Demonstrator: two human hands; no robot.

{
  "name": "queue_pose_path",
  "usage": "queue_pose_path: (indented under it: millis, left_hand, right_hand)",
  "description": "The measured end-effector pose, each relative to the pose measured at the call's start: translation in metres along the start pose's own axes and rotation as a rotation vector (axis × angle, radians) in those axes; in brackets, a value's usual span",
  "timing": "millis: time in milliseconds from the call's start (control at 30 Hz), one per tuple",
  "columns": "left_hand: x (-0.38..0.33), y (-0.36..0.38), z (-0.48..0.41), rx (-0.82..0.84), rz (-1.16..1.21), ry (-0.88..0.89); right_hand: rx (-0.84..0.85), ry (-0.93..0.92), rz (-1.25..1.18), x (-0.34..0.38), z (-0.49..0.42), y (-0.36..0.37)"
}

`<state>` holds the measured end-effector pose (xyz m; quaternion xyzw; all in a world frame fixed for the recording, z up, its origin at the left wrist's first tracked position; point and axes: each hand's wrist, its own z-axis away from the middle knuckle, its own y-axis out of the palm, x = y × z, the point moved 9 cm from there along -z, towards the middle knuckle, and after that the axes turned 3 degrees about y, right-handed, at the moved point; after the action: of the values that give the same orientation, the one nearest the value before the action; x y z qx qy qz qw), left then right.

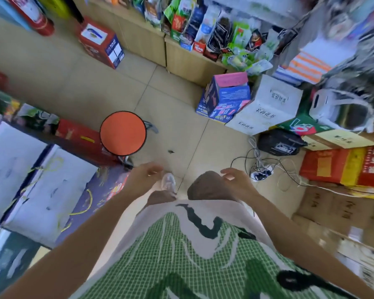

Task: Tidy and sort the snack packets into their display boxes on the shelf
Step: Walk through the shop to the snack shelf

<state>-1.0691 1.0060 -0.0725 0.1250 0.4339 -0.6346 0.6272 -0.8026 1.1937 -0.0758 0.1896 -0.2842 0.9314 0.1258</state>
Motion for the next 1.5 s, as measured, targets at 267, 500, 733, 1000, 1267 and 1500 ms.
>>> queue_pose_path:
  millis: [267,500,733,1000,1267,1500]
  left_hand:
    - [-0.121,-0.045,-0.160,0.075,-0.054,0.089]
    - [-0.164,-0.100,-0.259,0.059,-0.206,-0.021]
    - [-0.154,-0.188,-0.312,-0.052,-0.231,-0.191]
    - [-0.141,-0.296,-0.411,-0.096,-0.162,-0.203]
    - [-0.188,-0.377,-0.561,0.119,-0.477,0.087]
    - [-0.290,-0.372,-0.651,0.275,-0.368,0.204]
  right_hand:
    - [-0.036,0.047,-0.106,0.057,-0.106,-0.077]
    - [-0.003,-0.042,-0.195,0.172,-0.211,-0.134]
    - [0.052,-0.247,-0.135,0.339,-0.291,-0.172]
    - [0.064,-0.328,-0.084,0.479,-0.358,-0.177]
    - [-0.054,-0.058,-0.185,0.509,-0.399,-0.174]
    - [-0.202,0.151,-0.315,0.463,-0.419,-0.171]
